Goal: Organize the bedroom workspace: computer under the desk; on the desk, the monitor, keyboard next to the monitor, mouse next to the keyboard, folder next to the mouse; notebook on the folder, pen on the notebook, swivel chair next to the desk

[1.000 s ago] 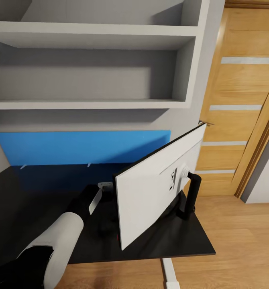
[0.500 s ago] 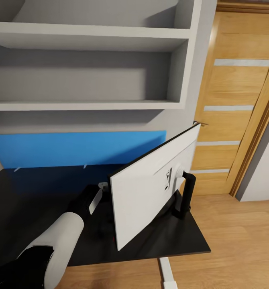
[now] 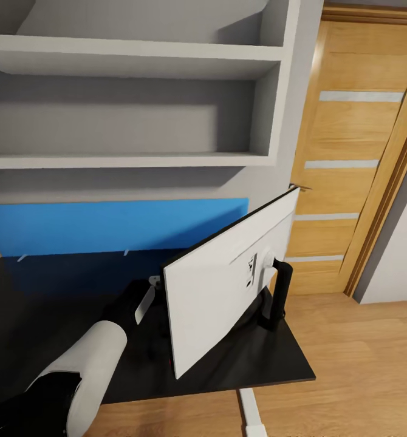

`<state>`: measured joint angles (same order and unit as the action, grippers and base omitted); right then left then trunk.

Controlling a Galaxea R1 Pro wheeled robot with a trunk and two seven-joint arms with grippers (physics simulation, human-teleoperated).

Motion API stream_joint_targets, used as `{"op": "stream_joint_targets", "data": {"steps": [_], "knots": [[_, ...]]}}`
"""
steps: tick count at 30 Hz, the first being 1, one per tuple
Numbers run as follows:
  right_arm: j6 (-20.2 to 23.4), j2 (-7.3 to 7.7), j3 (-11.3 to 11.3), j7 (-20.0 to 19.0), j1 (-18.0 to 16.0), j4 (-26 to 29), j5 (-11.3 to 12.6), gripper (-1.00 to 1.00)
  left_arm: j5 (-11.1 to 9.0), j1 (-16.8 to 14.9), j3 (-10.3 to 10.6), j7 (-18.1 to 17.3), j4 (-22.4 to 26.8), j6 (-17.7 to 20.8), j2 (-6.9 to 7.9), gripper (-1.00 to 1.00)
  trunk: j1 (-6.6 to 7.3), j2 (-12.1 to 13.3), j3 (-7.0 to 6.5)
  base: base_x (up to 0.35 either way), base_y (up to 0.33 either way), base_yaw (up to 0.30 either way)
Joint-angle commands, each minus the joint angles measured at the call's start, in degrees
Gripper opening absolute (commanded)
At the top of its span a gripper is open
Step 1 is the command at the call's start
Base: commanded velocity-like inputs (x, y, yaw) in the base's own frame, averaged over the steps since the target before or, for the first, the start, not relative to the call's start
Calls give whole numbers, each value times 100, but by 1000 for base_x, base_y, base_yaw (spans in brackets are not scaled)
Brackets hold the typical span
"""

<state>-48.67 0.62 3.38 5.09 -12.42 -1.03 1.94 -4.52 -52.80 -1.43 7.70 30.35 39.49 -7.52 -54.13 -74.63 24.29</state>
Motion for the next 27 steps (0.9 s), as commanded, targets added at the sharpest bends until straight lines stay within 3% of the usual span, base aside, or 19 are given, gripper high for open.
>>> {"op": "stream_joint_targets", "data": {"steps": [1,27], "knots": [[-20,0,40,27,-6,-11,17,100,-49,-3,-15,39,7,24,-4,100,1,-4,6,-92,-17,-2],[-19,0,40,27,-6,-11,17,100,-49,-3,-15,39,6,15,-13,100,1,-4,6,-70,-47,0]]}}
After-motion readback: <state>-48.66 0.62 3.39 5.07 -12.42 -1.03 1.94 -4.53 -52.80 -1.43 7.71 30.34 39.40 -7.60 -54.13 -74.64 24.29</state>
